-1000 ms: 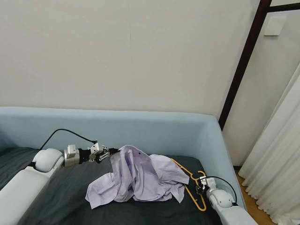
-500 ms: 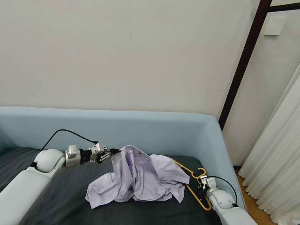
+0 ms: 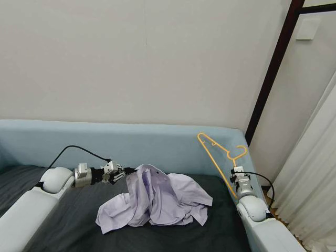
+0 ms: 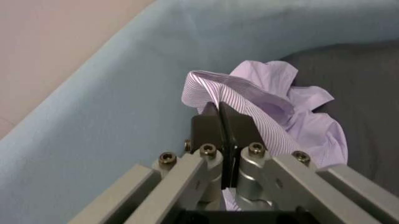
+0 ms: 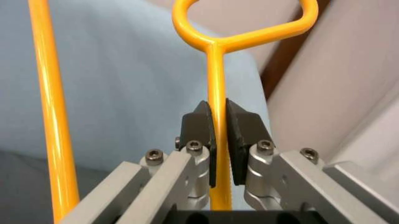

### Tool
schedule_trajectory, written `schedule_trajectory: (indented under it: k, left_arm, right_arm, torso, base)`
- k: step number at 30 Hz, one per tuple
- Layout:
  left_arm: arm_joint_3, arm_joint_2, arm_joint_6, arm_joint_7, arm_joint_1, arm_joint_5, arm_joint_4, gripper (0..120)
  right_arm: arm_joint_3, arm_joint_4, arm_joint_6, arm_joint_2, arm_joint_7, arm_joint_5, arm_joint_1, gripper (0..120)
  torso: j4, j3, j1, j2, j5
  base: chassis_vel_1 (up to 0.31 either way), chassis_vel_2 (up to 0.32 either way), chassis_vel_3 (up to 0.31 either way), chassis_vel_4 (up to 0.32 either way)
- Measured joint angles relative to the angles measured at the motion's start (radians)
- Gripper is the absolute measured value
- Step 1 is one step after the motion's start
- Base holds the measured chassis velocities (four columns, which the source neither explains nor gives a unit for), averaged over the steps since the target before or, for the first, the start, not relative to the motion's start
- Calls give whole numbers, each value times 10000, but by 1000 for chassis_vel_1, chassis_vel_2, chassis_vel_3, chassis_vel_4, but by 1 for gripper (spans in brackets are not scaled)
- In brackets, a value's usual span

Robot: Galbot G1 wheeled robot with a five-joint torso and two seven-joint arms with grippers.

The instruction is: Pick up the clothes from the sofa and hang them on the clothes hanger.

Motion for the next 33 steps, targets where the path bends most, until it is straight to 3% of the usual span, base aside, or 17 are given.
schedule_trajectory:
  k: [4,10,12,14,19,29,33]
  left_arm:
    - [5,87,0,10,-71,-106,66,0]
    - [15,88,0,44,-116,-154,78,0]
    - [28,80,3,75,-134,-162,79,0]
    - [41,75,11,105,-133,-162,77,0]
    - [54,71,35,157,-134,-162,49,0]
    - [67,162,71,225,-178,-171,-18,0]
    - [56,275,99,250,-179,-321,-160,0]
  right_arm:
    - [-98,1446,1059,-344,-309,-1723,-1420,5]
    - [-270,1824,1816,-271,-209,-3332,-2225,5]
    - [-323,1770,2350,-61,216,-5767,-2816,5]
    - [-395,1755,2457,61,664,-7000,-3179,5]
    - [-415,1879,2899,174,1251,-8603,-3716,5]
    - [-383,2575,3237,178,1621,-9316,-4457,5]
    - [-461,2330,3043,295,1514,-10246,-4383,5]
  torso:
    - [0,-1,-1,0,0]
    - [2,-1,-1,0,3]
    - [0,-1,-1,0,4]
    - [0,-1,-1,0,3]
    - [1,-1,-1,0,3]
    - [1,-1,-1,0,2]
    - [0,0,-1,1,2]
  base:
    - [0,0,0,0]
    - [0,0,0,0]
    - [0,0,0,0]
    - [0,0,0,0]
    - [0,0,0,0]
    - [0,0,0,0]
    - [0,0,0,0]
